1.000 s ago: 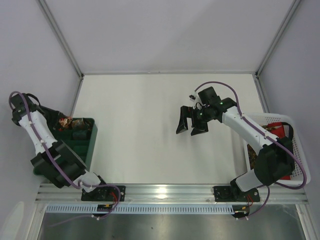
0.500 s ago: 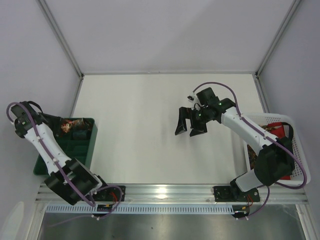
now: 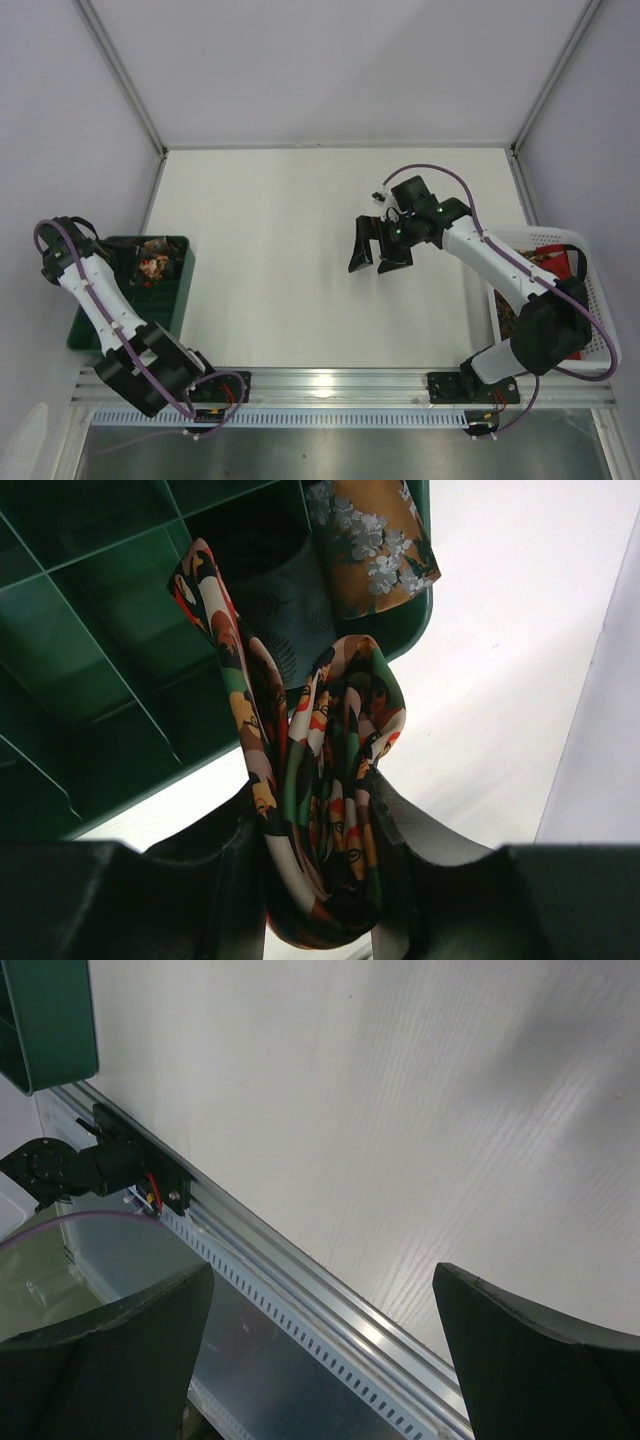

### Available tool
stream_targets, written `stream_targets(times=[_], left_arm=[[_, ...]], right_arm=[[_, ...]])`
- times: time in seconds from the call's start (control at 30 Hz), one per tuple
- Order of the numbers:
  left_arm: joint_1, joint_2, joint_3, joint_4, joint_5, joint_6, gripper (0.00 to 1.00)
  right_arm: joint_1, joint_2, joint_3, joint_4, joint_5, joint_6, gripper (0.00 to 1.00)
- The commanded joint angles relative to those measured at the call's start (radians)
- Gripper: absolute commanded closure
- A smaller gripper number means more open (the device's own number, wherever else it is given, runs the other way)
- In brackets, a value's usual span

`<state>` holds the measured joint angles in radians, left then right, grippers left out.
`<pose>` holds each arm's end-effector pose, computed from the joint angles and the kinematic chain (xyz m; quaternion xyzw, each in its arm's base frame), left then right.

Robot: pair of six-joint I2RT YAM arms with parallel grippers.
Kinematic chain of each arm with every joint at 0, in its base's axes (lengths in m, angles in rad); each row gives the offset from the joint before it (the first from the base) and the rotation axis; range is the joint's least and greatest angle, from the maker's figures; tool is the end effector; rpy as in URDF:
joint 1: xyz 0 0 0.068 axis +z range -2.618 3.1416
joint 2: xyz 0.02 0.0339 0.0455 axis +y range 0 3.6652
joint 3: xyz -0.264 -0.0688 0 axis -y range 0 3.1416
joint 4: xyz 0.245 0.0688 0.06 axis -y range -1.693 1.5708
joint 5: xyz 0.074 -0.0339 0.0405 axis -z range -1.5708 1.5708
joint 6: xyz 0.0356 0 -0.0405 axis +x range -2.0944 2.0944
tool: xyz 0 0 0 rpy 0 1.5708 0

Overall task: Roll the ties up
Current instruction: Place the rolled tie into the container

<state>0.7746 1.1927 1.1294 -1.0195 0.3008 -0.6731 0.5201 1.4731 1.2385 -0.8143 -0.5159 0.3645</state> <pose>0.1657 0.1474 0.3078 -0.6083 0.7428 -0.1331 0.2459 0.2506 0.1637 0.2867 -0.1382 0.9262 0.3295 0.1200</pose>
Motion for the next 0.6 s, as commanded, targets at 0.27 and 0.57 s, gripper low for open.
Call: stream_targets(times=[0.27,0.57], left_arm=[[-0.018,0.064,0.194,-0.083,0.015,0.006,1.00],[-0.018,-0.073,-0.112,-0.080,-0.018,-0.003,1.00]], right_arm=[[0.004,-0.039,0.007,-0.006,-0.006,-0.016,0.00],[0.004,-0.040,0.010,-0.013,0.001,-0.021,0.00]])
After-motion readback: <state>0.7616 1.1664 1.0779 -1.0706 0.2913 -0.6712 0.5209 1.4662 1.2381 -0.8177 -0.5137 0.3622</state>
